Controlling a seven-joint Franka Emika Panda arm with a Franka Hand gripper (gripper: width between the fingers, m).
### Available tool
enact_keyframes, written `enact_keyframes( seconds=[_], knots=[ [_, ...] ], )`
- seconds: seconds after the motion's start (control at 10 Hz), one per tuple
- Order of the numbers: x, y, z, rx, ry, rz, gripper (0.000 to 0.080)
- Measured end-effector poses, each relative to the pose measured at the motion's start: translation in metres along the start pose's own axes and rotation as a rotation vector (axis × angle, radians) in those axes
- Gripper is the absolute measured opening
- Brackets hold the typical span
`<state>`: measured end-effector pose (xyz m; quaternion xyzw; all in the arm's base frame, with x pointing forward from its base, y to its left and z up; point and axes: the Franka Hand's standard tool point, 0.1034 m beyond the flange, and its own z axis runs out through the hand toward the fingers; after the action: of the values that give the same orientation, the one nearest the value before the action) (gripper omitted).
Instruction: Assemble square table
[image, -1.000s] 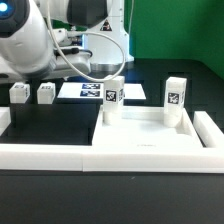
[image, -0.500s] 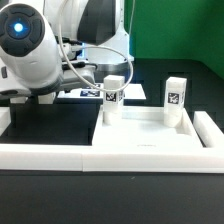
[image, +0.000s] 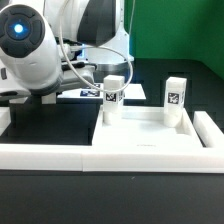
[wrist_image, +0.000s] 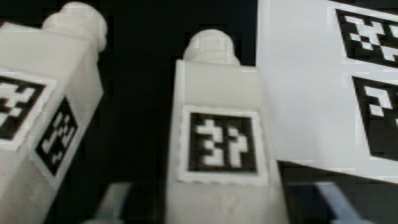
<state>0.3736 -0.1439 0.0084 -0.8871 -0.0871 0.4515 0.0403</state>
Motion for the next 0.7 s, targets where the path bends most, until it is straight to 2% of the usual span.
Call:
enact_keyframes(
  seconds=[0.7],
  knots=[
    [0.0004, -0.001, -0.0003, -0.002, -0.001, -0.004, 0.029]
  ],
)
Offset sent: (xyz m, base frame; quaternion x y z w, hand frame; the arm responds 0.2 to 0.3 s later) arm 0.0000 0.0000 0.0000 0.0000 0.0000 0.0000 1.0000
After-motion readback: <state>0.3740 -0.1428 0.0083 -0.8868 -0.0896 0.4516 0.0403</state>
